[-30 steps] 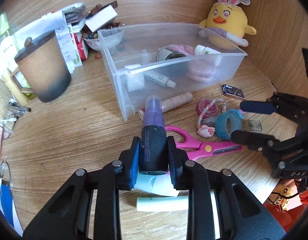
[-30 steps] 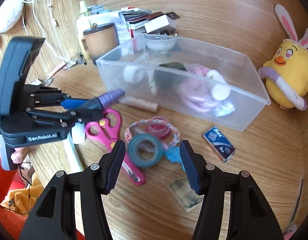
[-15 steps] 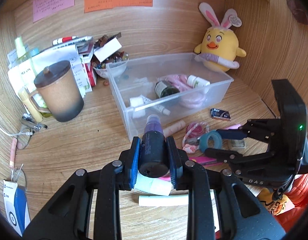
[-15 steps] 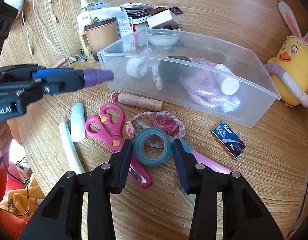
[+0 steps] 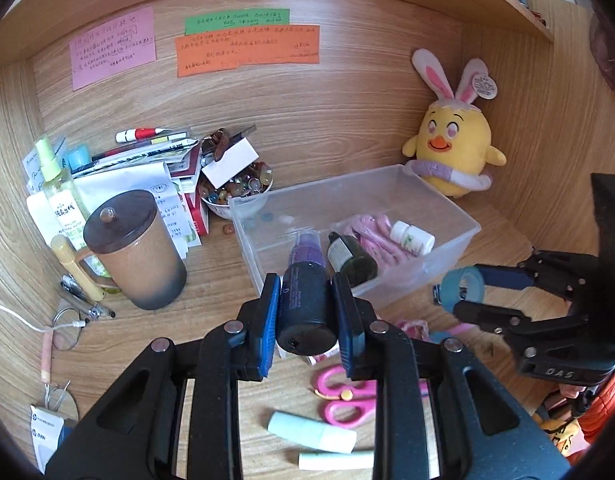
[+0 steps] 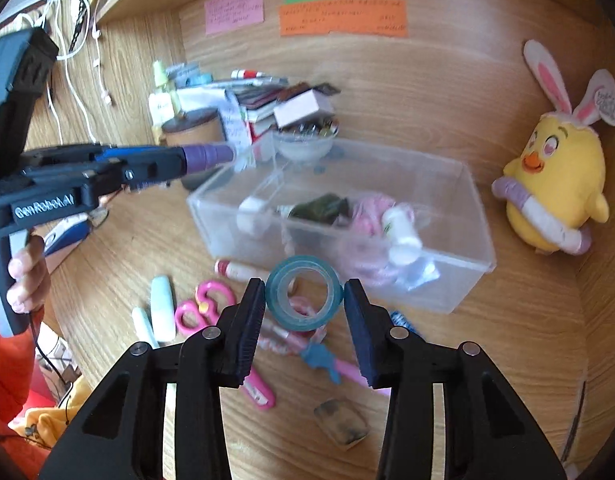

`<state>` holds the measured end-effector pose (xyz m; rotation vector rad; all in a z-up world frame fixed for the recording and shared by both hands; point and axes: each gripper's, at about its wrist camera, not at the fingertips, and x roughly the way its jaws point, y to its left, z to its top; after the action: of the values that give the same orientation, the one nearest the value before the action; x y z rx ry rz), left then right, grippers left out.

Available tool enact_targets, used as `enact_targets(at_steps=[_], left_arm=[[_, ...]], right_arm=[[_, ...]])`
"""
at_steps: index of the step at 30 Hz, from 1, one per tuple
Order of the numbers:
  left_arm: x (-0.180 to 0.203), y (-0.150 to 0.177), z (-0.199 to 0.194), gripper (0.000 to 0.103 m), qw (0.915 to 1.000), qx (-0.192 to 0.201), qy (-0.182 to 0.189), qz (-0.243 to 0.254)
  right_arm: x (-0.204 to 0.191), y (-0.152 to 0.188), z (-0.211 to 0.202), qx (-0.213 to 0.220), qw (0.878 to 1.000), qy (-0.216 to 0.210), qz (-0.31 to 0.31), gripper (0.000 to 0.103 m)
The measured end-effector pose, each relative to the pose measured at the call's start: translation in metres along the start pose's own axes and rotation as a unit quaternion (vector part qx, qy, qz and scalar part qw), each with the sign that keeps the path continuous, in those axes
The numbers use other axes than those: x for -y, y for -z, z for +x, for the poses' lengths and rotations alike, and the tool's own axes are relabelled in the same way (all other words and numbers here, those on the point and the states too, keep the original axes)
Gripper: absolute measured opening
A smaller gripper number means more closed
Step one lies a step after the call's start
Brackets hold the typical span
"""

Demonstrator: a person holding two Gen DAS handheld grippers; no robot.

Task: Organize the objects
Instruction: 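Place the teal tape roll and allnighter spray into the clear box, open both grippers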

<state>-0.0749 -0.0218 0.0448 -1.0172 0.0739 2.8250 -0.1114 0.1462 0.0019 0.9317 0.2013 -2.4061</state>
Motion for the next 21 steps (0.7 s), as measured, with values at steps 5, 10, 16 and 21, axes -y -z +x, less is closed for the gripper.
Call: enact_targets(at_steps=[5, 10, 16, 21], left_arm=[[0.002, -0.008, 0.02, 0.026, 0.9997, -0.008, -0.02, 0.014], [0.003, -0.013, 0.041, 0.026, 0.9994, -0.025, -0.017, 0.015], [0.009, -0.018, 0.062, 0.026, 0.999, -0.038, -0.012, 0.019], [0.013, -0.019, 0.075, 0.026, 0.9986, -0.05, -0.003, 0.02]], right_arm=[[0.009, -0.023, -0.003, 0.021, 1.0, 0.015, 0.003, 0.038], [0.019, -0.042, 0.004, 0.027, 0.999, 0.031, 0.004, 0.038], [0.031, -0.057, 0.027, 0.01, 0.999, 0.039, 0.014, 0.038], [0.042, -0.059, 0.056, -0.021, 0.999, 0.027, 0.033, 0.038]])
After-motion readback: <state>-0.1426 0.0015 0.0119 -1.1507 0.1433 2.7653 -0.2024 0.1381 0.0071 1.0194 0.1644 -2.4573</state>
